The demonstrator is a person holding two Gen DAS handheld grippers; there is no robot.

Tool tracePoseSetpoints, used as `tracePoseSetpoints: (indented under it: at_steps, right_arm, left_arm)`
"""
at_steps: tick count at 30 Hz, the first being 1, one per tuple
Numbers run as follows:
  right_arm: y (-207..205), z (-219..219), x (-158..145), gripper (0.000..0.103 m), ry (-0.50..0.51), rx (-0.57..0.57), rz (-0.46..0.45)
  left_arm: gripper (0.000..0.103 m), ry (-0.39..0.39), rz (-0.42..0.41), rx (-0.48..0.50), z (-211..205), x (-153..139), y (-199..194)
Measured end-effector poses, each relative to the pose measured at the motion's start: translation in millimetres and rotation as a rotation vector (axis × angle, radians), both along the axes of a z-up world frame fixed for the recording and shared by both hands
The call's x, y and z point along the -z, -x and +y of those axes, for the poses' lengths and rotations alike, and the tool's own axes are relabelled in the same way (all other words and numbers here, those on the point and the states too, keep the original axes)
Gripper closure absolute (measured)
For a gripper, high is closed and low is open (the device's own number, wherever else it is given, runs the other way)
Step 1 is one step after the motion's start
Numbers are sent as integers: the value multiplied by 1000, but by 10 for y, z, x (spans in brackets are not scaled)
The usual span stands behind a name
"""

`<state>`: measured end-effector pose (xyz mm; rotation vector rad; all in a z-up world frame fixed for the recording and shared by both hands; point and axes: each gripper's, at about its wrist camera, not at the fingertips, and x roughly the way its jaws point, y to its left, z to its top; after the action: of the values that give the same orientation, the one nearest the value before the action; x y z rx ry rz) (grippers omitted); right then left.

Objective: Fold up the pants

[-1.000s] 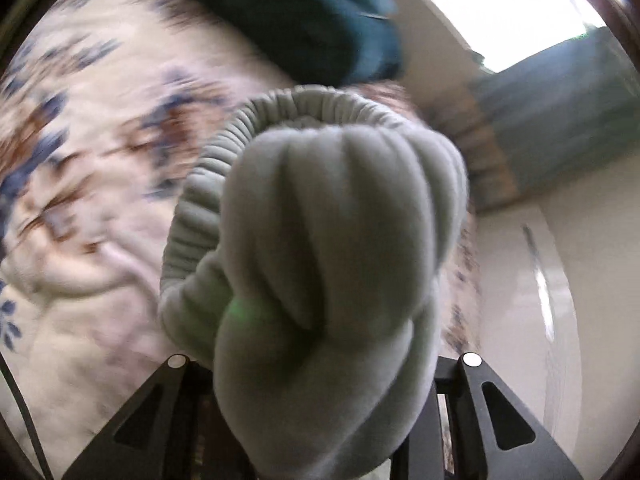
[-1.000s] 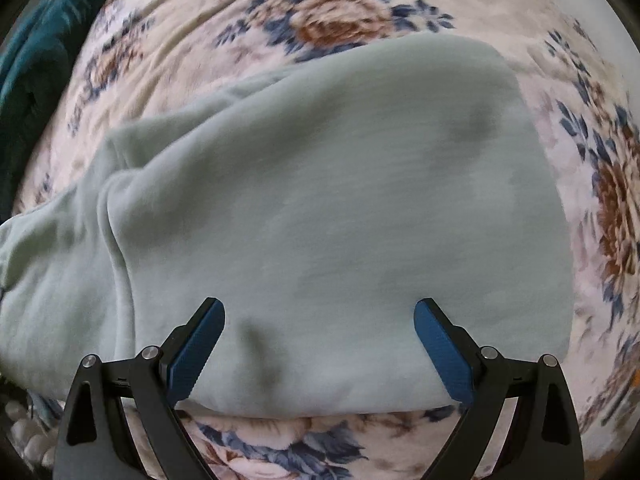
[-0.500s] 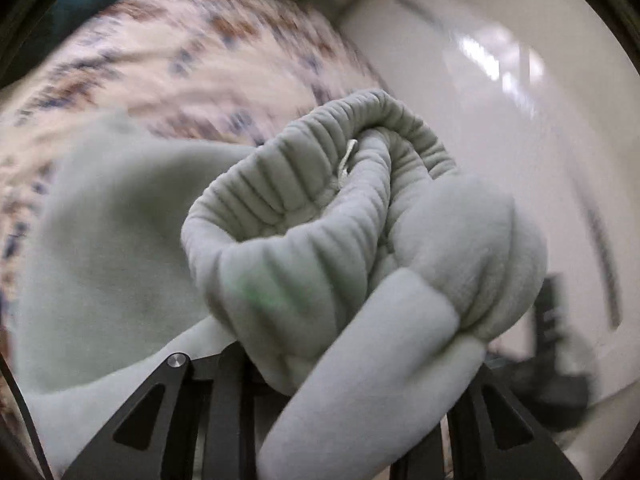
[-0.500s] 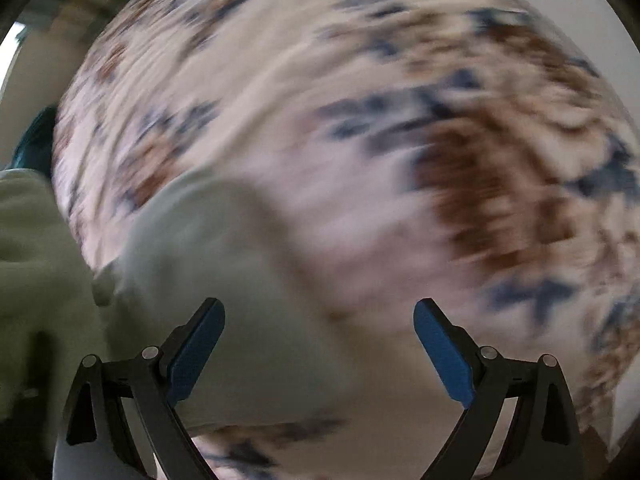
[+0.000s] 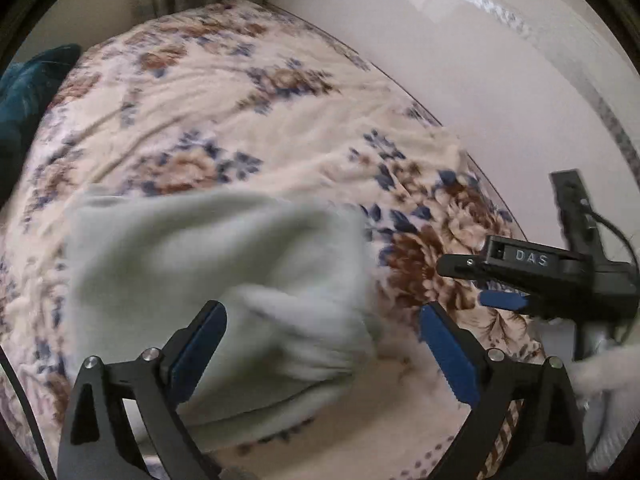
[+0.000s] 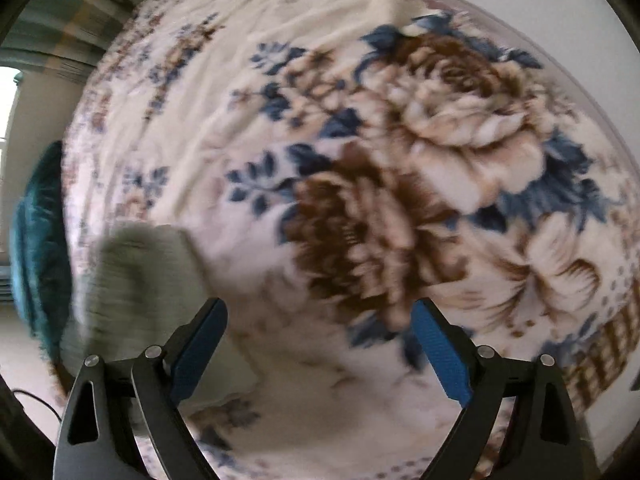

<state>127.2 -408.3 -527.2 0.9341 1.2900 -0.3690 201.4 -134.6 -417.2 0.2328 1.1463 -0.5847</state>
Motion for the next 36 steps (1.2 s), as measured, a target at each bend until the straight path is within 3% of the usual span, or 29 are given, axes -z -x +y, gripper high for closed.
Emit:
tracePoseSetpoints:
  at_steps: [5,9,11,13,14,15,16,18,21,24,25,27,29,31,34,36]
  right_arm:
    - [-290,369,-59,7,-192,-55,-114]
    - [-527,713,183,8,-246,-135,-77]
    - [-554,833,329,23,-318,-151,-73]
    - [-607,931,308,76,-290,-198,-75]
    - [-623,948,236,77,-269,-216,-90]
    - [-628,927,101,85,-235,-226,-129]
    - [-631,871,-54,87,-148,-239,-162]
    - [-645,803,-50,87,-44,-258,-109]
    - [-659,837,312,82,-111,-311,43]
    - [-564,835,94,43,-93,-308,26]
    - [-484,802,-13,34,-93,-276,5]
    - [-335,761,-101,29,-126,-213,-8]
    - [-194,780,53,29,-250,-152,24]
    - [-63,876,353,36,-386,-89,40]
    - [1,1029,669,42,-221,-174,188]
    - [19,1084,715,42,-213,-198,224]
  left_arm:
    - [4,-79,-69,-237,811,-70,-512]
    - [4,-193,34,-379,1362,462,-868]
    - [4,-210,123,-410,1541,787,-976]
    - [3,-189,202,-425,1695,1007,-960]
    - [1,-167,222,-429,1756,1061,-912]
    - [0,-133,240,-429,1787,1103,-883]
    - [0,-84,267,-421,1801,1127,-838]
    - [0,-80,278,-416,1738,1125,-775]
    - [0,-136,239,-407,1630,1045,-696]
    - [0,-130,222,-379,1565,953,-613]
    - [0,-136,221,-365,1554,944,-590]
    - [0,-172,221,-335,1528,1039,-518]
    - [0,-180,239,-336,1564,1145,-471]
    - [0,-164,273,-354,1623,1217,-478]
    - [0,-140,332,-355,1649,1223,-495]
    - [2,-137,311,-332,1598,1036,-486]
